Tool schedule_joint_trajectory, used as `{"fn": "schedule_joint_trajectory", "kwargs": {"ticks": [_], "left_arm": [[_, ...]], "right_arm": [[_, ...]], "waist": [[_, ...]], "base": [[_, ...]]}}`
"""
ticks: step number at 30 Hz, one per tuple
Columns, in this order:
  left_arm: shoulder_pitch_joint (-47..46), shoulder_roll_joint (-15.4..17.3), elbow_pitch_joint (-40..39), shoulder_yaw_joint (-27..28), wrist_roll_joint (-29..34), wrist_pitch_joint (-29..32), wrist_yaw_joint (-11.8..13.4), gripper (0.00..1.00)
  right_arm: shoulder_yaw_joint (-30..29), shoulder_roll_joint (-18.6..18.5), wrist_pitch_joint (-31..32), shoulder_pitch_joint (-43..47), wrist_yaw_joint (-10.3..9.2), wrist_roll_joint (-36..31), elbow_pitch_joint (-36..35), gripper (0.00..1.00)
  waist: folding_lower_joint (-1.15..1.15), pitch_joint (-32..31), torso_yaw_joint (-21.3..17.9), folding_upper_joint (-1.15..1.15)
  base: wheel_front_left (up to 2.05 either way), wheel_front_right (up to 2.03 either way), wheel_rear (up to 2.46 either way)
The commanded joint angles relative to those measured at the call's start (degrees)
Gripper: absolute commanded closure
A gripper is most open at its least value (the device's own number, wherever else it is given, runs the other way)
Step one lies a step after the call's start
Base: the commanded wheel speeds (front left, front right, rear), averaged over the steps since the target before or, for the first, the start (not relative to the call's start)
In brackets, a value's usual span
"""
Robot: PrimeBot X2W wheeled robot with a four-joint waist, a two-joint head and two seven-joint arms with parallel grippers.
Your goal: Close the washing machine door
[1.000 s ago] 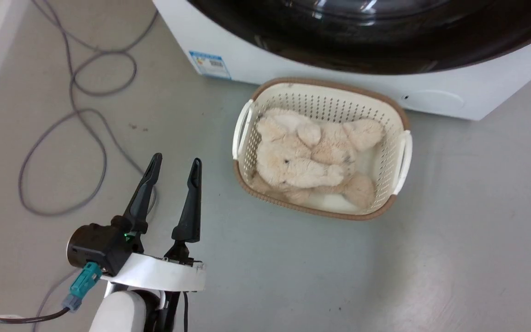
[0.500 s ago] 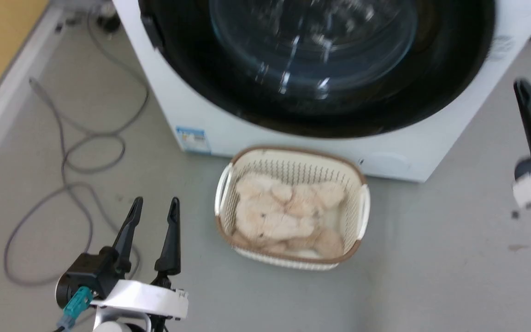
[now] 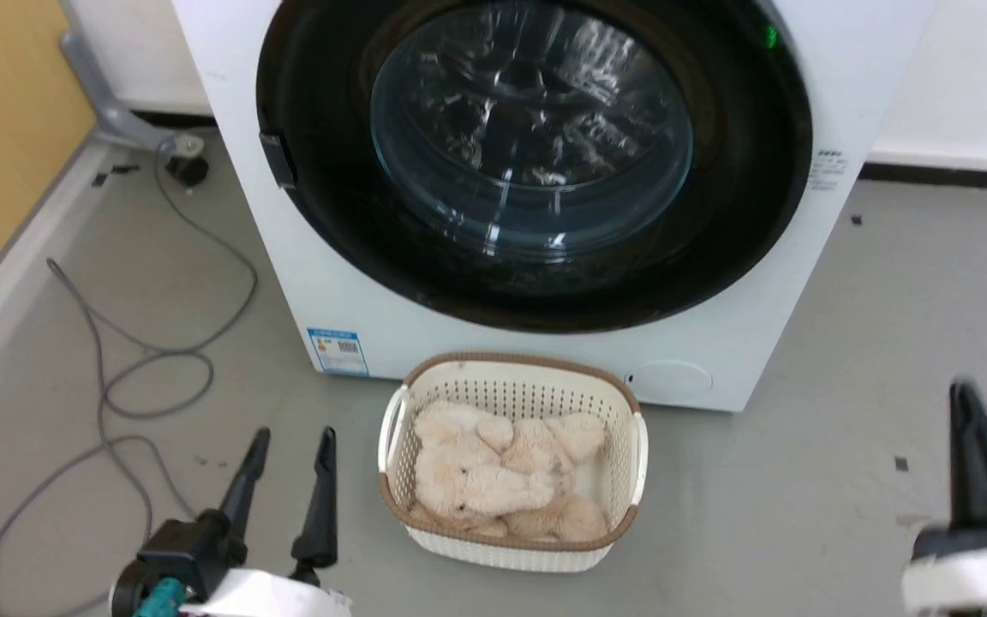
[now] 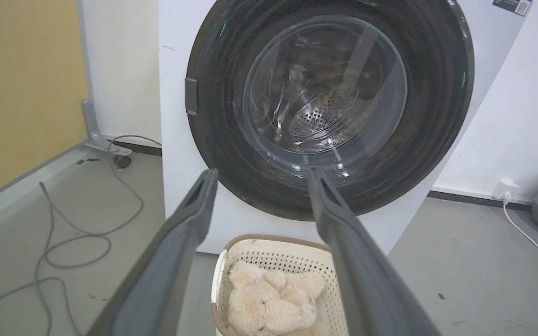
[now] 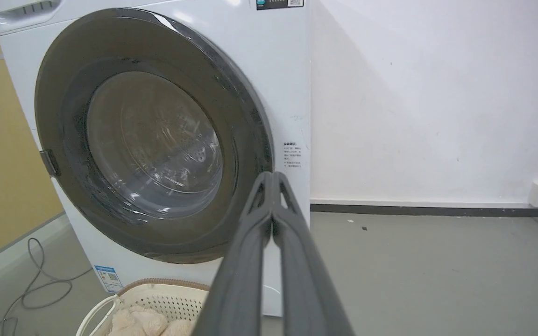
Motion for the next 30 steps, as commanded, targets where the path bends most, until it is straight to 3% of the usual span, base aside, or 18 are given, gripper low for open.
{"fn": "schedule_joint_trajectory", "kwargs": {"ticks": [1,10,11,12,13,30], "left_arm": [[0.9,-0.1,0.3,-0.3,0.4,-0.2,0.1,0.00],[2.8,-0.1,2.2,-0.9,0.6,-0.2,0.5,0.00],[2.9,-0.1,2.3,-0.9,0.8,-0.2,0.6,0.00],[3.1,-0.1,2.4,-0.9,0.9,-0.2,0.7,0.00],[3.3,-0.1,2.5,-1.0,1.1,-0.2,0.9,0.00],[3.6,-0.1,2.7,-1.2,2.6,-0.2,1.2,0.00]], "right_arm": [[-0.5,1.6,0.0,2.1,-0.04,-0.1,-1.0,1.00],[0.7,5.0,-0.2,11.6,-0.04,-2.8,-2.8,1.00],[0.9,5.2,-0.2,12.0,-0.04,-2.9,-2.9,0.70],[1.3,5.2,-0.3,12.4,-0.04,-3.4,-2.8,0.07],[1.5,5.2,-0.3,12.7,-0.04,-3.9,-2.7,0.00],[1.5,5.9,-0.3,12.4,-0.04,-3.8,-3.3,0.00]], "waist": [[0.01,-0.9,-0.2,0.00],[0.01,-2.3,-0.9,0.00],[0.01,-2.4,-1.0,0.00],[0.01,-2.4,-1.0,0.00],[0.01,-2.5,-1.0,0.00],[0.01,-2.5,-0.8,0.00]], "base": [[0.00,0.00,0.00],[0.00,0.00,0.00],[0.00,0.00,0.00],[0.00,0.00,0.00],[0.00,0.00,0.00],[0.00,0.00,0.00]]}}
